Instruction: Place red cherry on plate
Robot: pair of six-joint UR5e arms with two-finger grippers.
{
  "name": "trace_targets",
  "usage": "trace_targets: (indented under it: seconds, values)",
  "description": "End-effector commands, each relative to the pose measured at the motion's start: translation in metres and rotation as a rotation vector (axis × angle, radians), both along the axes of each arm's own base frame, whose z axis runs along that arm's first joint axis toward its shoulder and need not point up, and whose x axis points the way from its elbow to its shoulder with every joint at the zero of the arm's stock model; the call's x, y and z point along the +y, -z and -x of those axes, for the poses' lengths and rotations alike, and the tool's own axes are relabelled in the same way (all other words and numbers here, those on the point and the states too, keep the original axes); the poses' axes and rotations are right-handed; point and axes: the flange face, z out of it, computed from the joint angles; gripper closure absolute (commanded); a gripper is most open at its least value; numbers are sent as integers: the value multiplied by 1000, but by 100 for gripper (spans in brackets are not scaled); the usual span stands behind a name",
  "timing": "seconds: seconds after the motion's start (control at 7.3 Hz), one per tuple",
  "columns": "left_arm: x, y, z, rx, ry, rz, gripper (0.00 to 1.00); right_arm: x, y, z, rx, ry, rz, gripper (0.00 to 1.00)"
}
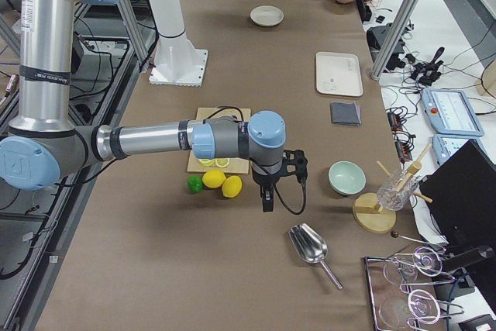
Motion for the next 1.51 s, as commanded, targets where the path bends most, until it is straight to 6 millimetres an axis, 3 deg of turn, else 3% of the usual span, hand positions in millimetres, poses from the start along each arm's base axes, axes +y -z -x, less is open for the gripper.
trace_targets:
  seconds: [0.0, 0.27, 0.41, 0.55, 0.82, 0.96, 1.1, 1.23, 1.37]
  values:
    - [1, 29, -87, 157, 81, 116, 2, 0, 0, 0, 0, -4, 4, 0]
    - [17, 42, -188, 167, 141, 134, 2, 2, -2, 0, 0, -7, 11, 0]
    - [28, 40, -226, 151, 121, 122, 2, 2, -3, 0, 0, -7, 14, 0]
    - [35, 40, -248, 137, 94, 110, 2, 2, -2, 0, -2, -5, 12, 0]
    - [51, 32, -272, 137, 29, 107, 2, 2, -1, 0, -5, -6, 11, 0]
    - [56, 14, -278, 154, 11, 91, 2, 2, 0, 1, -8, -6, 8, 0]
    - [59, -5, -275, 170, 8, 75, 2, 1, 0, 1, -8, -6, 7, 0]
    - [59, -8, -275, 171, 8, 74, 7, 1, 0, 1, -8, -6, 7, 0]
    - [59, -9, -275, 170, 10, 75, 32, 1, 1, 1, -8, -6, 5, 0]
